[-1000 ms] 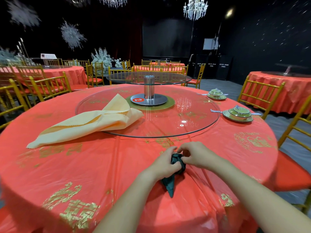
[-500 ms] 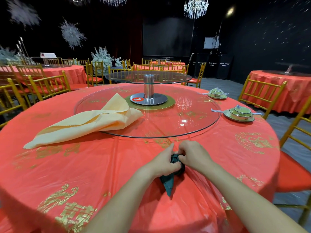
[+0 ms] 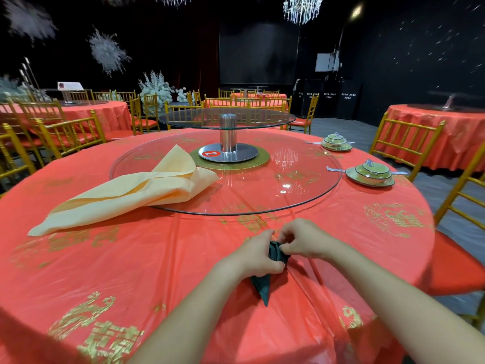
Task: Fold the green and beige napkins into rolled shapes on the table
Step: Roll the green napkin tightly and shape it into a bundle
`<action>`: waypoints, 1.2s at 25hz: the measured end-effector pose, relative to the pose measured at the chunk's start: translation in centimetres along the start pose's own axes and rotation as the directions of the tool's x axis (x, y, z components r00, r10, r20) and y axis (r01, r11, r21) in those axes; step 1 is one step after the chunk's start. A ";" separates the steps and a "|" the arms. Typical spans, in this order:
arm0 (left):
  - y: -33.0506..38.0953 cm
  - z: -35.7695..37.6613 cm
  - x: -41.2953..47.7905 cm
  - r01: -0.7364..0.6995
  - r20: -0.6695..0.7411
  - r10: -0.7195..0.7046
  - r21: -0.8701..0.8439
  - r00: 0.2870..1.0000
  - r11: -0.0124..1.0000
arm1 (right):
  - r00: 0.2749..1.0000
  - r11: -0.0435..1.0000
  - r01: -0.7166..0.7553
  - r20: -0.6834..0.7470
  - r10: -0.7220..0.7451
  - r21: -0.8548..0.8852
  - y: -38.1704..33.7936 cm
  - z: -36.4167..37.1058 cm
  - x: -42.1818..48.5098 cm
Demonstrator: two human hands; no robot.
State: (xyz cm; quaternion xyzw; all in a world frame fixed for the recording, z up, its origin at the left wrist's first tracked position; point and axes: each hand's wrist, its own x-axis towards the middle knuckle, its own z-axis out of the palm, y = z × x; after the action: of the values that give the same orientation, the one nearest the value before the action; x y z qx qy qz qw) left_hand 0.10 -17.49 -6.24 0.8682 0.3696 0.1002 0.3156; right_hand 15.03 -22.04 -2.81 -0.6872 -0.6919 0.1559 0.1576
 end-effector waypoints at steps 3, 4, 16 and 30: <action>-0.2 0.1 0.2 -0.021 0.005 0.021 0.009 1.000 1.000 | 0.997 0.999 -0.001 -0.078 -0.003 -0.053 0.0 0.7 0.4; -0.2 0.1 0.3 -0.031 0.005 0.031 0.012 1.000 0.999 | 0.995 0.998 -0.002 -0.097 -0.004 -0.059 0.1 0.9 0.5; -0.7 -0.8 -0.7 -0.076 -0.042 0.069 -0.213 0.997 0.974 | 0.996 0.950 -0.060 -0.038 0.076 0.306 1.5 2.7 0.5; -0.3 2.6 -1.9 -0.251 -0.422 0.018 -0.502 0.906 0.828 | 0.969 0.992 -0.121 -0.211 0.128 0.046 0.4 5.2 -1.8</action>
State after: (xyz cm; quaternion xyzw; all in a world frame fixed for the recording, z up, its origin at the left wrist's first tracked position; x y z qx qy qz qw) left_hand -0.37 -19.91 -8.39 0.7272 0.3186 0.3987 0.4591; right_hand 13.15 -23.87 -7.67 -0.7393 -0.6239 0.1022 0.2320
